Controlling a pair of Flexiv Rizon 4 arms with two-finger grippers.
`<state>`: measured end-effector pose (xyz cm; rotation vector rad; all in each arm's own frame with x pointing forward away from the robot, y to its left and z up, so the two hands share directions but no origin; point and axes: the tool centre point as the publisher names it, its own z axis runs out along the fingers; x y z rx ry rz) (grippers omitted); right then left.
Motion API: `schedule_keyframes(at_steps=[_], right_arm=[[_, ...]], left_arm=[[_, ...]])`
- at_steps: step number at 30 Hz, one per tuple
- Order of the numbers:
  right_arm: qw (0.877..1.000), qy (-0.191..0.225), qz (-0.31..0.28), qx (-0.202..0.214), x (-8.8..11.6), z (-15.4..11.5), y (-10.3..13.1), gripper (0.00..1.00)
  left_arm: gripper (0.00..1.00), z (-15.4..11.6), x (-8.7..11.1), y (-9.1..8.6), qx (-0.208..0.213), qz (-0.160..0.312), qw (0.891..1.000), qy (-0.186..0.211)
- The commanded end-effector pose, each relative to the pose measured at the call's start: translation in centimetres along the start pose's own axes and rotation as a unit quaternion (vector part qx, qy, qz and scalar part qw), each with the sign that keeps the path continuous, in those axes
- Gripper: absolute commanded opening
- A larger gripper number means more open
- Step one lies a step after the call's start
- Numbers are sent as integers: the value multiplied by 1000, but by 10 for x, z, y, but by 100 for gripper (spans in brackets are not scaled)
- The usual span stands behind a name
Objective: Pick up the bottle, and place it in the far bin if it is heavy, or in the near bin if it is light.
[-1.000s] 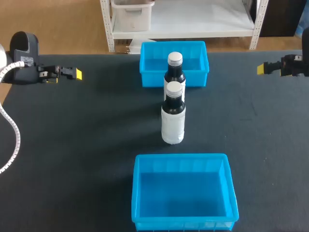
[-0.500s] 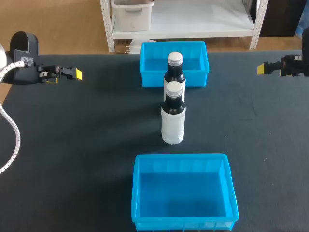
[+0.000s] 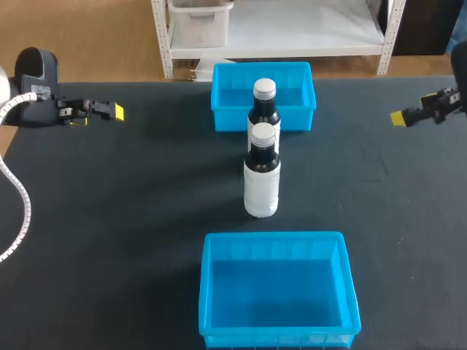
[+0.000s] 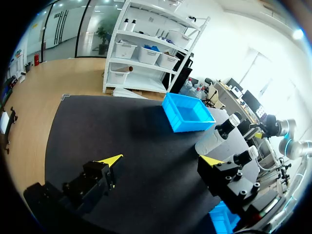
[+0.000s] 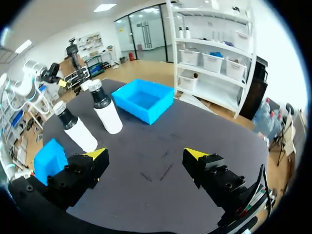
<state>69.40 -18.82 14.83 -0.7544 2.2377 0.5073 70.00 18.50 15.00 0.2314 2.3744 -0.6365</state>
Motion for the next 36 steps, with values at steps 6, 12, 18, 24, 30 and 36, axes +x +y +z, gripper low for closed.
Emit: schedule_keyframes(at_steps=[6, 12, 18, 24, 30, 36], right_arm=[[985, -1, -51, -165, 0, 0, -8, 100], [985, -1, -51, -165, 0, 0, -8, 100], [961, -34, -185, -202, -2, 9, 22, 100], [945, -51, -248, -205, -1, 7, 53, 100], [936, -49, -276, -213, -2, 17, 78, 100], [935, -47, -270, -224, -7, 33, 104, 100]], left_arm=[[100, 0, 0, 0, 0, 0, 1000, 0], [100, 0, 0, 0, 0, 0, 1000, 0], [100, 0, 0, 0, 0, 0, 1000, 0], [100, 0, 0, 0, 0, 0, 1000, 0], [100, 0, 0, 0, 0, 0, 1000, 0], [100, 0, 0, 0, 0, 0, 1000, 0]])
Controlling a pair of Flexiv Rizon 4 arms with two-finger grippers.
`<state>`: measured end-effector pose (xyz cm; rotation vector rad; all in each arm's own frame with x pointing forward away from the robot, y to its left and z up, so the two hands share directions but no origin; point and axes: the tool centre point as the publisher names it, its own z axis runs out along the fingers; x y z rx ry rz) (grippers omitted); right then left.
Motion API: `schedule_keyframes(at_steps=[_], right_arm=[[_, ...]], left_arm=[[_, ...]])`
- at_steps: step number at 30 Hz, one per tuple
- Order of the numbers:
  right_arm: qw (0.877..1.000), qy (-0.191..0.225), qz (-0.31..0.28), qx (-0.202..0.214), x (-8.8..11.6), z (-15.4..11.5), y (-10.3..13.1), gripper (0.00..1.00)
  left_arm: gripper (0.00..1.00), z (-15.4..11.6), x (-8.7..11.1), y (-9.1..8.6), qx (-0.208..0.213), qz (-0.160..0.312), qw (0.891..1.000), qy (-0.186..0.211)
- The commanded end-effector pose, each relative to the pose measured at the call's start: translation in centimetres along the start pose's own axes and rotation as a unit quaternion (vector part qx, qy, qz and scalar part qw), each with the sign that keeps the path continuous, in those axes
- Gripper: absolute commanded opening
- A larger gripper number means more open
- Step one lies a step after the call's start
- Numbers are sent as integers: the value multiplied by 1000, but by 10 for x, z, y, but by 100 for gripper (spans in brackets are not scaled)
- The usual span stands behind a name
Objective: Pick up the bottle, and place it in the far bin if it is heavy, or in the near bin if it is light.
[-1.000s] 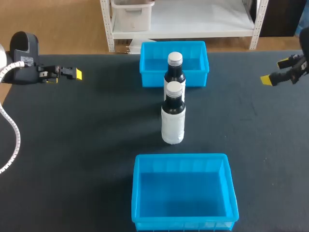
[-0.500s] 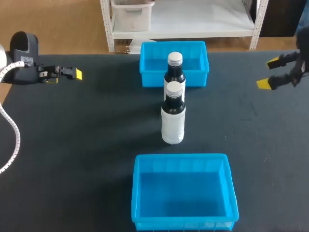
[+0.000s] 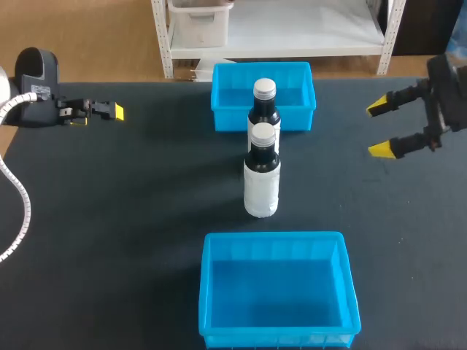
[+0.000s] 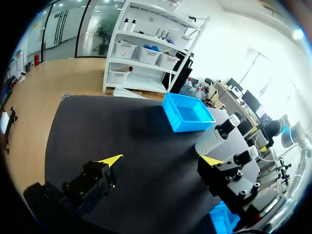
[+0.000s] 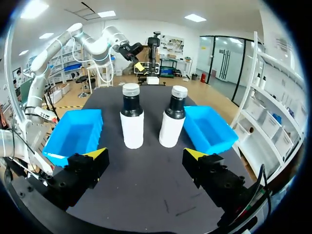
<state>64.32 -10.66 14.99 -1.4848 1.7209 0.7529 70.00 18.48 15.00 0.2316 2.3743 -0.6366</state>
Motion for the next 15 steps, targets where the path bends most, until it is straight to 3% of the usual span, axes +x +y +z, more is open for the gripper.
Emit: schedule_keyframes(at_steps=[1, 15], right_arm=[[1000, 0, 4, -6, -8, 22, 1, 100], [999, -13, -14, -48, -35, 71, 26, 100]], left_arm=[[100, 0, 0, 0, 0, 0, 1000, 0], [100, 0, 0, 0, 0, 0, 1000, 0]])
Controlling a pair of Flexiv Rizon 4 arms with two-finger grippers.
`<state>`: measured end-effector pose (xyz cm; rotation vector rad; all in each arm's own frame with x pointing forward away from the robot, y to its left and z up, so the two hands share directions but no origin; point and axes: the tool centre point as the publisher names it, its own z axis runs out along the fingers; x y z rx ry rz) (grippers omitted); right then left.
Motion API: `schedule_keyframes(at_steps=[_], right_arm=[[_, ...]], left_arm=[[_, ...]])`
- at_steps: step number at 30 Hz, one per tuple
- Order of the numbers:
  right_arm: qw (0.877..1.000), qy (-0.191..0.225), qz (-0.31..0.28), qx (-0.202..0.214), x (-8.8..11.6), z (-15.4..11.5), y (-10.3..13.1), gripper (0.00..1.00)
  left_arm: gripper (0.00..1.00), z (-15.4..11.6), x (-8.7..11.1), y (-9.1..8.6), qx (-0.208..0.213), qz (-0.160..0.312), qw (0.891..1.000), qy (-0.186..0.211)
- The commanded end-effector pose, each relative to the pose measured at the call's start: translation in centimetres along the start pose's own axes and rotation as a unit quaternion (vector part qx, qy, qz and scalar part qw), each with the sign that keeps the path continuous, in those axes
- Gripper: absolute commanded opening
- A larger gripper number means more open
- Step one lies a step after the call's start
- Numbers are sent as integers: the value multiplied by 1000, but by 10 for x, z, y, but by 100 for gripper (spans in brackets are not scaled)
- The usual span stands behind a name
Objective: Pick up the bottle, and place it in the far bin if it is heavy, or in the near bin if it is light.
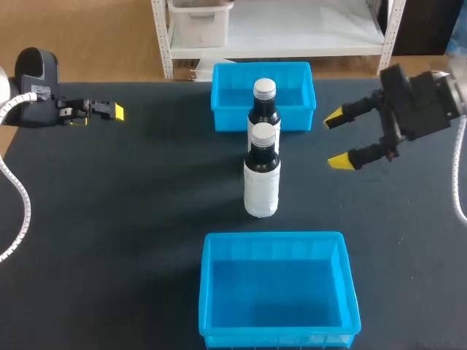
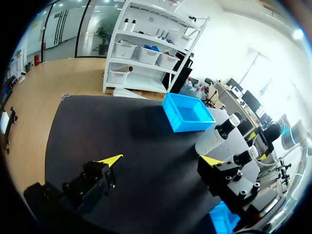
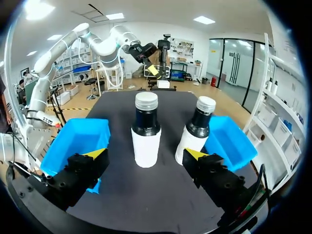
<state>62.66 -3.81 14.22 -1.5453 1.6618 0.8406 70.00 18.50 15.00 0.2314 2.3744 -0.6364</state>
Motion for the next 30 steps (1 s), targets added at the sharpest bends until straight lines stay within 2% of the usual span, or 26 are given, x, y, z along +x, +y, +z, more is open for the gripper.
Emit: schedule_keyframes(at_steps=[1, 19, 30], right_arm=[[1000, 2, -1, -7, -4, 17, -2, 100], [1000, -7, -4, -29, -28, 57, -2, 100], [999, -4, 12, -32, -29, 81, -7, 100]], left_arm=[[100, 0, 0, 0, 0, 0, 1000, 0], [100, 0, 0, 0, 0, 0, 1000, 0], [100, 0, 0, 0, 0, 0, 1000, 0]])
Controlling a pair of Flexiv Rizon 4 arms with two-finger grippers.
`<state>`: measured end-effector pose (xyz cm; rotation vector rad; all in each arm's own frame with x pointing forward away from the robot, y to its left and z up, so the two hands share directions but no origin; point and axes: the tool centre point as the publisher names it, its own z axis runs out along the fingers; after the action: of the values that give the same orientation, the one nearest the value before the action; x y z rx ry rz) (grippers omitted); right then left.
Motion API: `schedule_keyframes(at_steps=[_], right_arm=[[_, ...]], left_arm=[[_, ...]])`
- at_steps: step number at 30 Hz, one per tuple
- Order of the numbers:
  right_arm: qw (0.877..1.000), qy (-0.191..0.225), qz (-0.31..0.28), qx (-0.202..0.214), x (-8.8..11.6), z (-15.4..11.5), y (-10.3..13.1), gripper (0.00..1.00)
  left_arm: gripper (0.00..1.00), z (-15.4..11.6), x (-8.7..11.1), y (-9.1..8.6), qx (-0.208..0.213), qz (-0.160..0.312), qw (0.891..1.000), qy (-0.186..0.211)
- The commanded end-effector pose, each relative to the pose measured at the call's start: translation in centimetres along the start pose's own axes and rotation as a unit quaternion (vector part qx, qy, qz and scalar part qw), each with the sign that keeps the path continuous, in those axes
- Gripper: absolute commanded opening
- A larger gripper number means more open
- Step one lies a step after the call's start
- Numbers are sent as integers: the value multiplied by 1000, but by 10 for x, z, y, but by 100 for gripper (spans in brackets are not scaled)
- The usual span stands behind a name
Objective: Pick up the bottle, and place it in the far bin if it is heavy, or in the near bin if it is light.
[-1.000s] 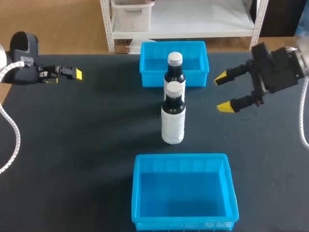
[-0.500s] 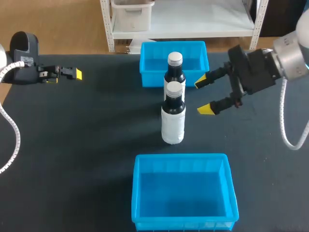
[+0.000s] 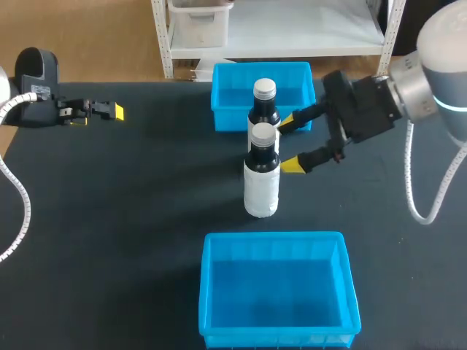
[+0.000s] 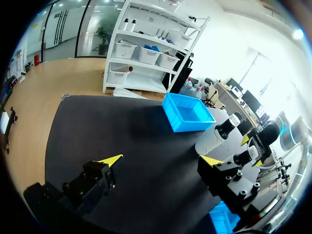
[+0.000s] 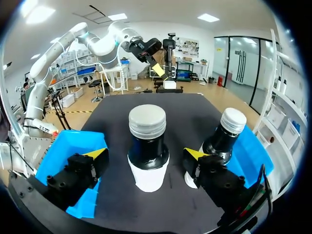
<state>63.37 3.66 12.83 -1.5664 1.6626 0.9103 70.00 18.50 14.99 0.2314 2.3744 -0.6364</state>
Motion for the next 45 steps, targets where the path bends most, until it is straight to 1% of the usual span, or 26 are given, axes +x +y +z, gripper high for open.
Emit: schedule_keyframes(at_steps=[1, 3, 5, 8, 15, 32, 33, 34, 35, 36, 37, 39, 40, 41, 42, 43, 44, 45], right_arm=[[1000, -1, 3, -3, -1, 12, -7, 100], [1000, -1, 4, -4, -3, 16, -7, 100], [1000, 12, 1, -1, -5, 22, -6, 100], [1000, 12, 1, -3, -7, 28, -5, 100], [1000, 1, 0, -9, -15, 30, -2, 100], [1000, -12, 13, -14, -16, 39, -4, 100], [1000, -12, 13, -14, -16, 39, -4, 96], [1000, -12, 13, -14, -16, 39, -4, 87], [1000, -12, 14, -14, -15, 39, -5, 72], [1000, -11, 14, -13, -15, 39, -5, 65], [1000, -11, 15, -13, -14, 39, -5, 62], [1000, -11, 16, -13, -14, 39, -6, 61], [1000, -11, 16, -13, -14, 39, -6, 56], [1000, -11, 16, -13, -14, 39, -6, 56], [1000, -11, 16, -13, -13, 39, -6, 50], [1000, -11, 16, -13, -13, 39, -6, 47], [1000, -11, 15, -13, -13, 39, -6, 42], [1000, -11, 15, -13, -14, 39, -6, 31]], left_arm=[[100, 0, 0, 0, 0, 0, 1000, 0], [100, 0, 0, 0, 0, 0, 1000, 0], [100, 0, 0, 0, 0, 0, 1000, 0], [100, 0, 0, 0, 0, 0, 1000, 0], [100, 0, 0, 0, 0, 0, 1000, 0], [100, 0, 0, 0, 0, 0, 1000, 0], [100, 0, 0, 0, 0, 0, 1000, 0], [100, 0, 0, 0, 0, 0, 1000, 0], [100, 0, 0, 0, 0, 0, 1000, 0], [100, 0, 0, 0, 0, 0, 1000, 0], [100, 0, 0, 0, 0, 0, 1000, 0], [100, 0, 0, 0, 0, 0, 1000, 0], [100, 0, 0, 0, 0, 0, 1000, 0], [100, 0, 0, 0, 0, 0, 1000, 0], [100, 0, 0, 0, 0, 0, 1000, 0], [100, 0, 0, 0, 0, 0, 1000, 0], [100, 0, 0, 0, 0, 0, 1000, 0], [100, 0, 0, 0, 0, 0, 1000, 0]])
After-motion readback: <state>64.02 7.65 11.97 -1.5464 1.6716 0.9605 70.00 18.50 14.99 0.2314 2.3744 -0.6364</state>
